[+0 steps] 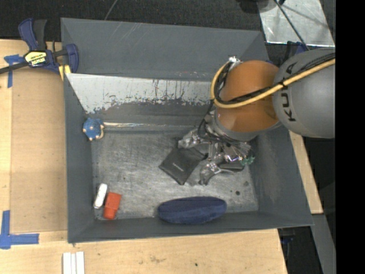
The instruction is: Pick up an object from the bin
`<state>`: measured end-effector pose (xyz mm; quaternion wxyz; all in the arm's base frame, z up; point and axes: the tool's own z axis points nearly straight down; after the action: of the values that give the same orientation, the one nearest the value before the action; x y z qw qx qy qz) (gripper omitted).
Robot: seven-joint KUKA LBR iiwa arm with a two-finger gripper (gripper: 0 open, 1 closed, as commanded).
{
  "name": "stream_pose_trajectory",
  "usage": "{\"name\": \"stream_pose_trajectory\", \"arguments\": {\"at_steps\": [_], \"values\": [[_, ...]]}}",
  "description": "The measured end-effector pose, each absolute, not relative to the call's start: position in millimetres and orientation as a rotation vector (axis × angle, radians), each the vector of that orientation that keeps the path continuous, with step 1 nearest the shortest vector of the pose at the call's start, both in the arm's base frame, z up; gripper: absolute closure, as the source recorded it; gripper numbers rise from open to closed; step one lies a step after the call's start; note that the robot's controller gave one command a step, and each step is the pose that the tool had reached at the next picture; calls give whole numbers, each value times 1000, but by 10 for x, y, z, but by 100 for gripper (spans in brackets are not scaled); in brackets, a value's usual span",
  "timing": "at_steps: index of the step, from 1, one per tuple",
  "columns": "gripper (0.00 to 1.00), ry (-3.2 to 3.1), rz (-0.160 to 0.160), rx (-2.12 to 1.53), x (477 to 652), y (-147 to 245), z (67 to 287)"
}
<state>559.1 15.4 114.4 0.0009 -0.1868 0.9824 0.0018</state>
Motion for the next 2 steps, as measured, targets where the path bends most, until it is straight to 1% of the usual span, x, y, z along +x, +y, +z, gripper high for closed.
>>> {"name": "stream_pose_trajectory", "arguments": {"at_steps": [1,2], "values": [[0,3101,1,-478,5809,120,728],[100,3071,-1,-474,5878,136,790]]}}
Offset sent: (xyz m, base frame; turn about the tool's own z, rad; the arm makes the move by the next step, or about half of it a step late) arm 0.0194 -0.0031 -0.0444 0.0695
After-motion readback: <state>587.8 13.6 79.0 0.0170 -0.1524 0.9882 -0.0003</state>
